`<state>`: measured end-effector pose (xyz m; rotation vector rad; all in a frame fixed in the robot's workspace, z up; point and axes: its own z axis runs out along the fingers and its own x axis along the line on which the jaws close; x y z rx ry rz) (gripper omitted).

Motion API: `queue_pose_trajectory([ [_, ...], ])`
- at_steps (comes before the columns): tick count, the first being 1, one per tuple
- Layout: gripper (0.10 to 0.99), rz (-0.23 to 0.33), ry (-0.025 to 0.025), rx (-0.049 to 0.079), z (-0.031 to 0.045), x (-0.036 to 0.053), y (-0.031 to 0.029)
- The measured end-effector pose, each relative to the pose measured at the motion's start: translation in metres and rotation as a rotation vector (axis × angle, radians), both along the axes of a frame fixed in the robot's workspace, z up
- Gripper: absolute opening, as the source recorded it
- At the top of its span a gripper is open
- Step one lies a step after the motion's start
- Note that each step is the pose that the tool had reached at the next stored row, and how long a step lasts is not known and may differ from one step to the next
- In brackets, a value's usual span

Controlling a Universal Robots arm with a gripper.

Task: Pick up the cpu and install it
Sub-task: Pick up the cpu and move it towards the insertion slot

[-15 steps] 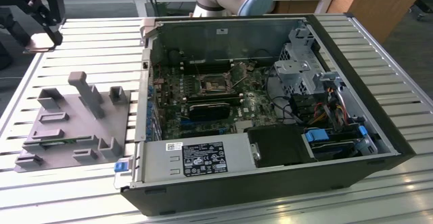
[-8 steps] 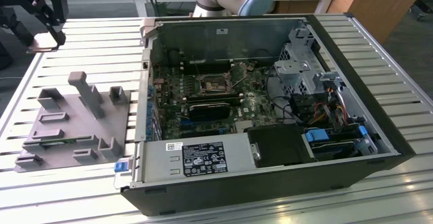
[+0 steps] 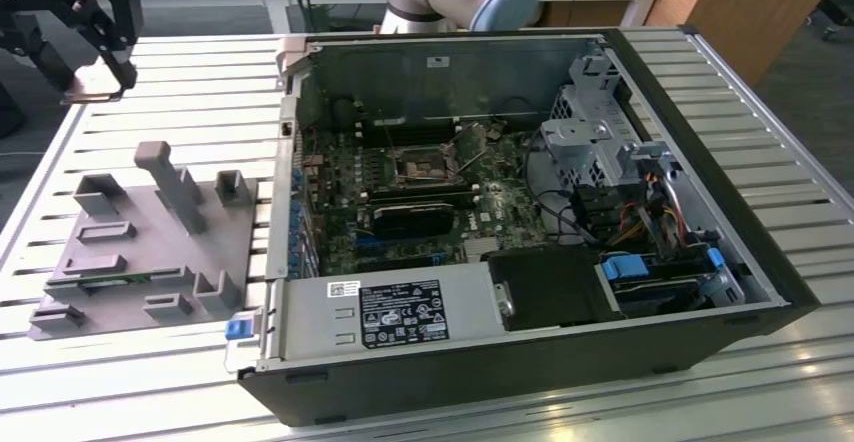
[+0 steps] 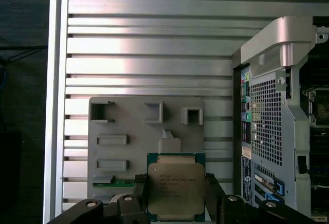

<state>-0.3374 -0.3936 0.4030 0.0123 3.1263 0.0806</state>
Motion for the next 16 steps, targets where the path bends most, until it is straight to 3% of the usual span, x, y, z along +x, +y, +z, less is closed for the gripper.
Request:
queue_pose_trajectory([
  [16,0.537,0.0,0.0,0.0,-0.0006,0.0242,0.0001],
])
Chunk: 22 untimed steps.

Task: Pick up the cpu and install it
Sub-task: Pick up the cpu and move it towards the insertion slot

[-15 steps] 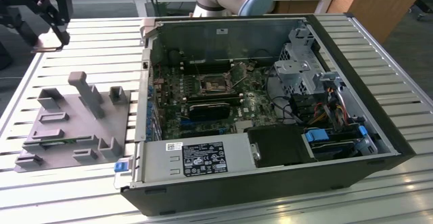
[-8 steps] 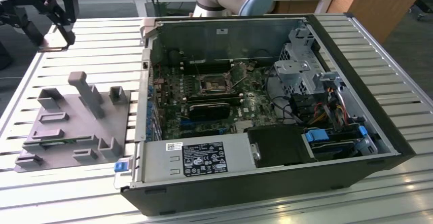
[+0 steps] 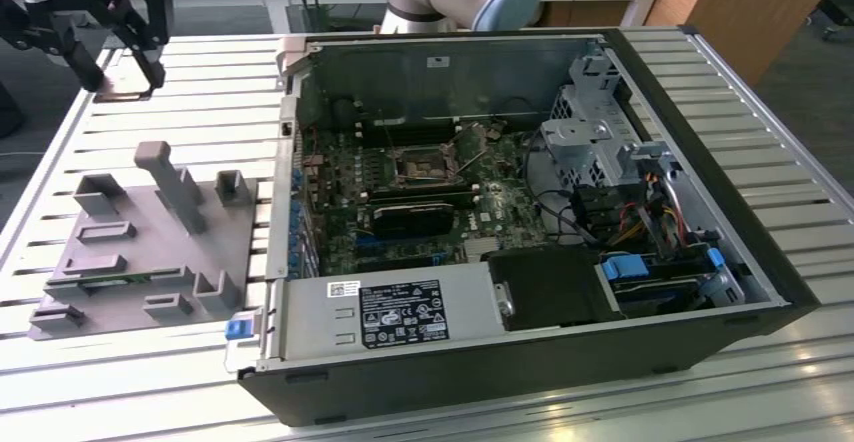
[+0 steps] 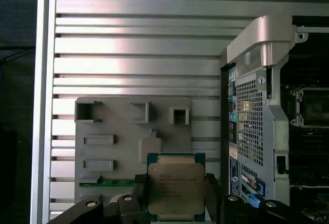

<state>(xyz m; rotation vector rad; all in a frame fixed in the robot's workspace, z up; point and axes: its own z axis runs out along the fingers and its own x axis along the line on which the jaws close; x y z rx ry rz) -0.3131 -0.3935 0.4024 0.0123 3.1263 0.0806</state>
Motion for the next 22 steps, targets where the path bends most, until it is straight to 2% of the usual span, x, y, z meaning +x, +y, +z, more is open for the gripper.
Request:
queue_pose_trajectory([
  [11,0.537,0.0,0.0,0.0,-0.001,0.0234,0.001],
  [16,0.537,0.0,0.0001,0.0,-0.002,0.0406,0.0061],
  [20,0.537,0.0,0.0,0.0,-0.0026,0.0505,0.0073],
  [22,0.537,0.0,0.0001,0.0,-0.0028,0.0582,0.0078],
])
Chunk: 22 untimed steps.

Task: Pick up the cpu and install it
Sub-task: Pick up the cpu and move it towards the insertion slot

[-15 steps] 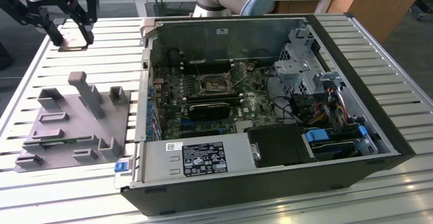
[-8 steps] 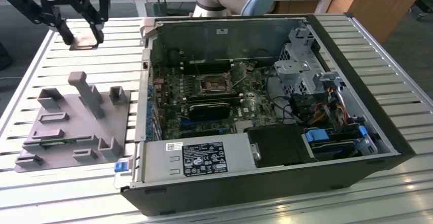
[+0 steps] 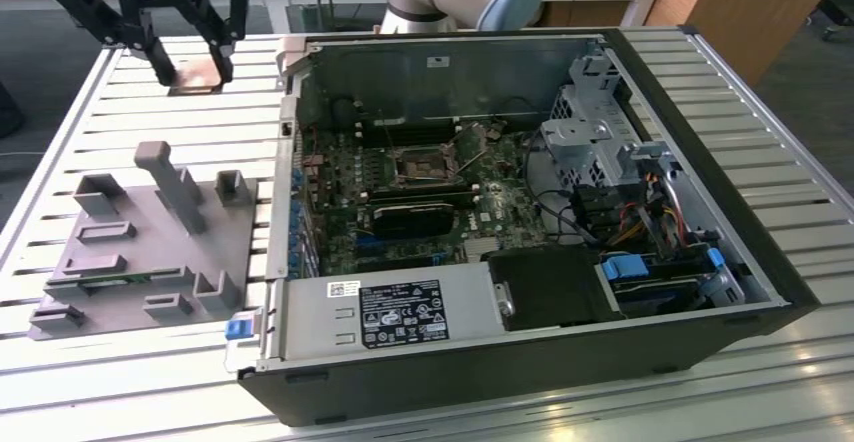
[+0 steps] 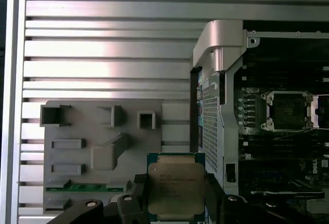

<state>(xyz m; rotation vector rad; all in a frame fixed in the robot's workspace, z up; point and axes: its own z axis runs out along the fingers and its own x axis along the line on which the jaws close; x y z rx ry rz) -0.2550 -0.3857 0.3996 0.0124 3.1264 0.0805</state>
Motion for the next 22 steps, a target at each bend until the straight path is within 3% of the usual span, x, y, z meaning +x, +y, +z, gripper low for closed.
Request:
queue_pose_trajectory([
  [8,0.537,0.0,-0.0001,0.0,-0.0009,0.0295,0.0018],
  [22,0.537,0.0,-0.0001,0.0,-0.0022,0.067,0.0037],
])
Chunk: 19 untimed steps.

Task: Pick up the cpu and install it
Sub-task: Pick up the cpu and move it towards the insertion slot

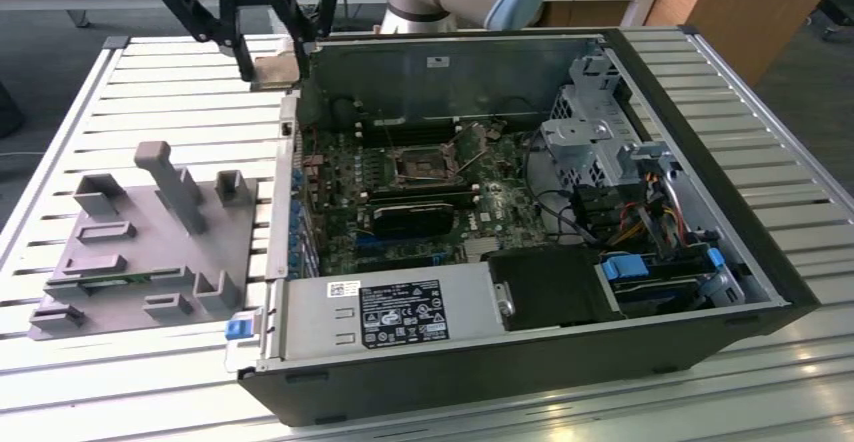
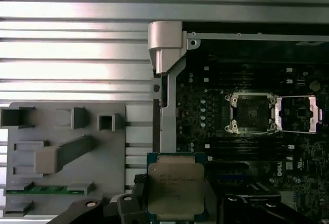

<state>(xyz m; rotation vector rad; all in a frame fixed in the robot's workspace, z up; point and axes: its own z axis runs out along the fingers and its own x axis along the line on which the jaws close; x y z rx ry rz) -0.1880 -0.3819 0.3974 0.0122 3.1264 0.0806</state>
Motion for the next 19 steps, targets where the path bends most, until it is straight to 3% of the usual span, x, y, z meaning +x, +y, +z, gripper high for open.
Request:
queue_pose_trajectory([
  [7,0.537,0.0,0.0002,0.0,-0.0025,0.026,0.0057],
  [19,0.537,0.0,0.0,0.0,-0.0104,0.071,0.0257],
])
